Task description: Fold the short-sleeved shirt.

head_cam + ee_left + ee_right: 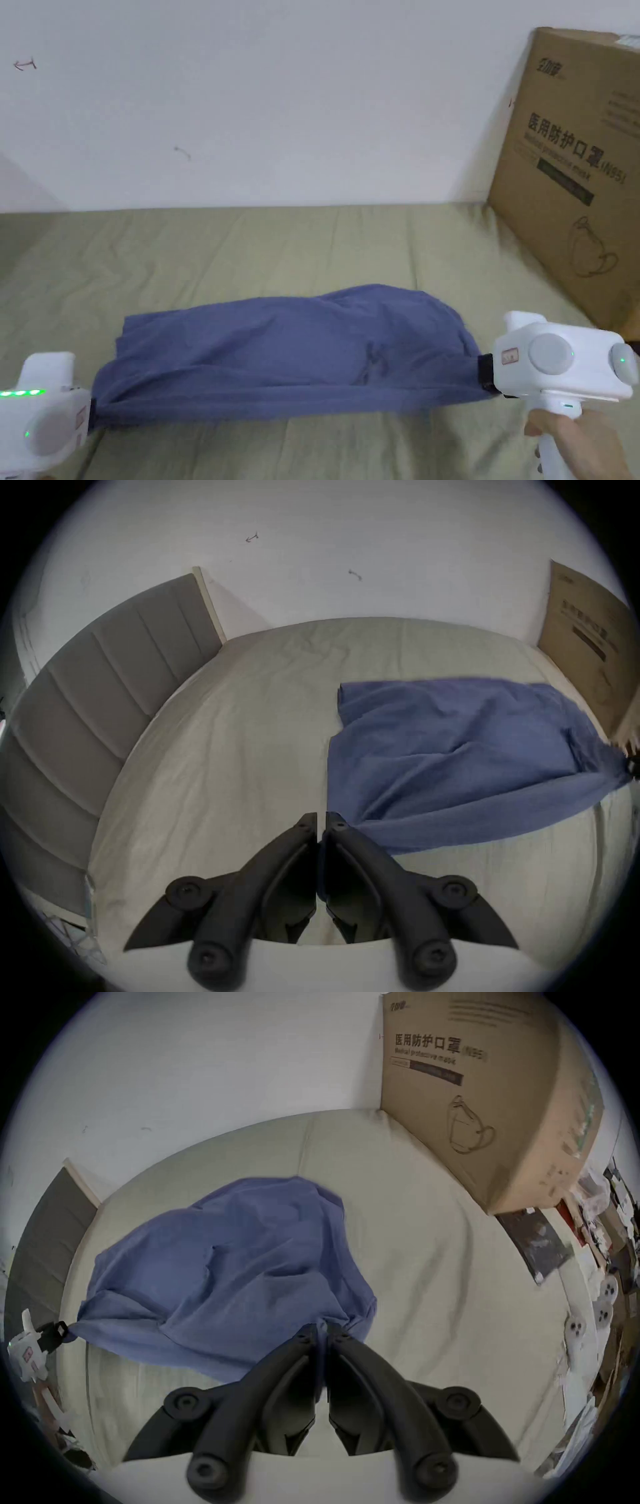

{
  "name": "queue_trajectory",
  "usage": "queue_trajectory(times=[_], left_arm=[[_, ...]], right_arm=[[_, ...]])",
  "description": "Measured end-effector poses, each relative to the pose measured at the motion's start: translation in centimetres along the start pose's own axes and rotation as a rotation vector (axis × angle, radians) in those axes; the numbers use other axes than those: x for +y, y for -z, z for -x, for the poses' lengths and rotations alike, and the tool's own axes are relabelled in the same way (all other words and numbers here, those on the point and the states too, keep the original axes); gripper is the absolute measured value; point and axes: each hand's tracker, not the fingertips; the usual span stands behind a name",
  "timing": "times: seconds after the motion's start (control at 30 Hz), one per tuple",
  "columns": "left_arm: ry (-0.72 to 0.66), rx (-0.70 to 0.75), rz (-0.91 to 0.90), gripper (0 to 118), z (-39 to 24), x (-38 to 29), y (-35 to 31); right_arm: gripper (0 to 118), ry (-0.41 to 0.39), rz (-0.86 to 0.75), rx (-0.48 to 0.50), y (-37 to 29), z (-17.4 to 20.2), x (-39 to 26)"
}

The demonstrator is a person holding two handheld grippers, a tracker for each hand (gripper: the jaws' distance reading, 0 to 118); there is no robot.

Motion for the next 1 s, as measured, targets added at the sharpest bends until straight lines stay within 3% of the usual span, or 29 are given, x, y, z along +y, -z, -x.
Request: queue_trajectory(times=[0.07,0.3,0.47,0.87,0.93,1.0], left_arm=[[0.007,0.013,-0.001,2,0.9,-3.3,-3.1],[-0.029,-0.025,0.052,2,4.5,-15.3,-11.8],[-0.067,-0.037,0.074,2,6.7,-22.5,-17.5],[-0.019,-0.022,0.054,3,7.2,-28.0,-21.9],[-0.008,-0.021,0.053,12,6.9,-28.1,-21.9],[-0.019,-0.011,0.043,46,6.7,-28.2,-22.0]], right_arm=[[3,0.027,-0.004,0.038,-2.6,-0.9,-3.8],[3,-0.003,0.027,0.027,-10.1,-1.8,-18.1],[3,0.018,0.070,0.028,-14.0,-3.3,-26.6],[3,0.068,0.065,0.039,-17.0,-4.6,-32.7],[3,0.073,0.055,0.045,-17.7,-4.1,-32.8],[8,0.074,0.053,0.043,-17.7,-4.1,-32.8]])
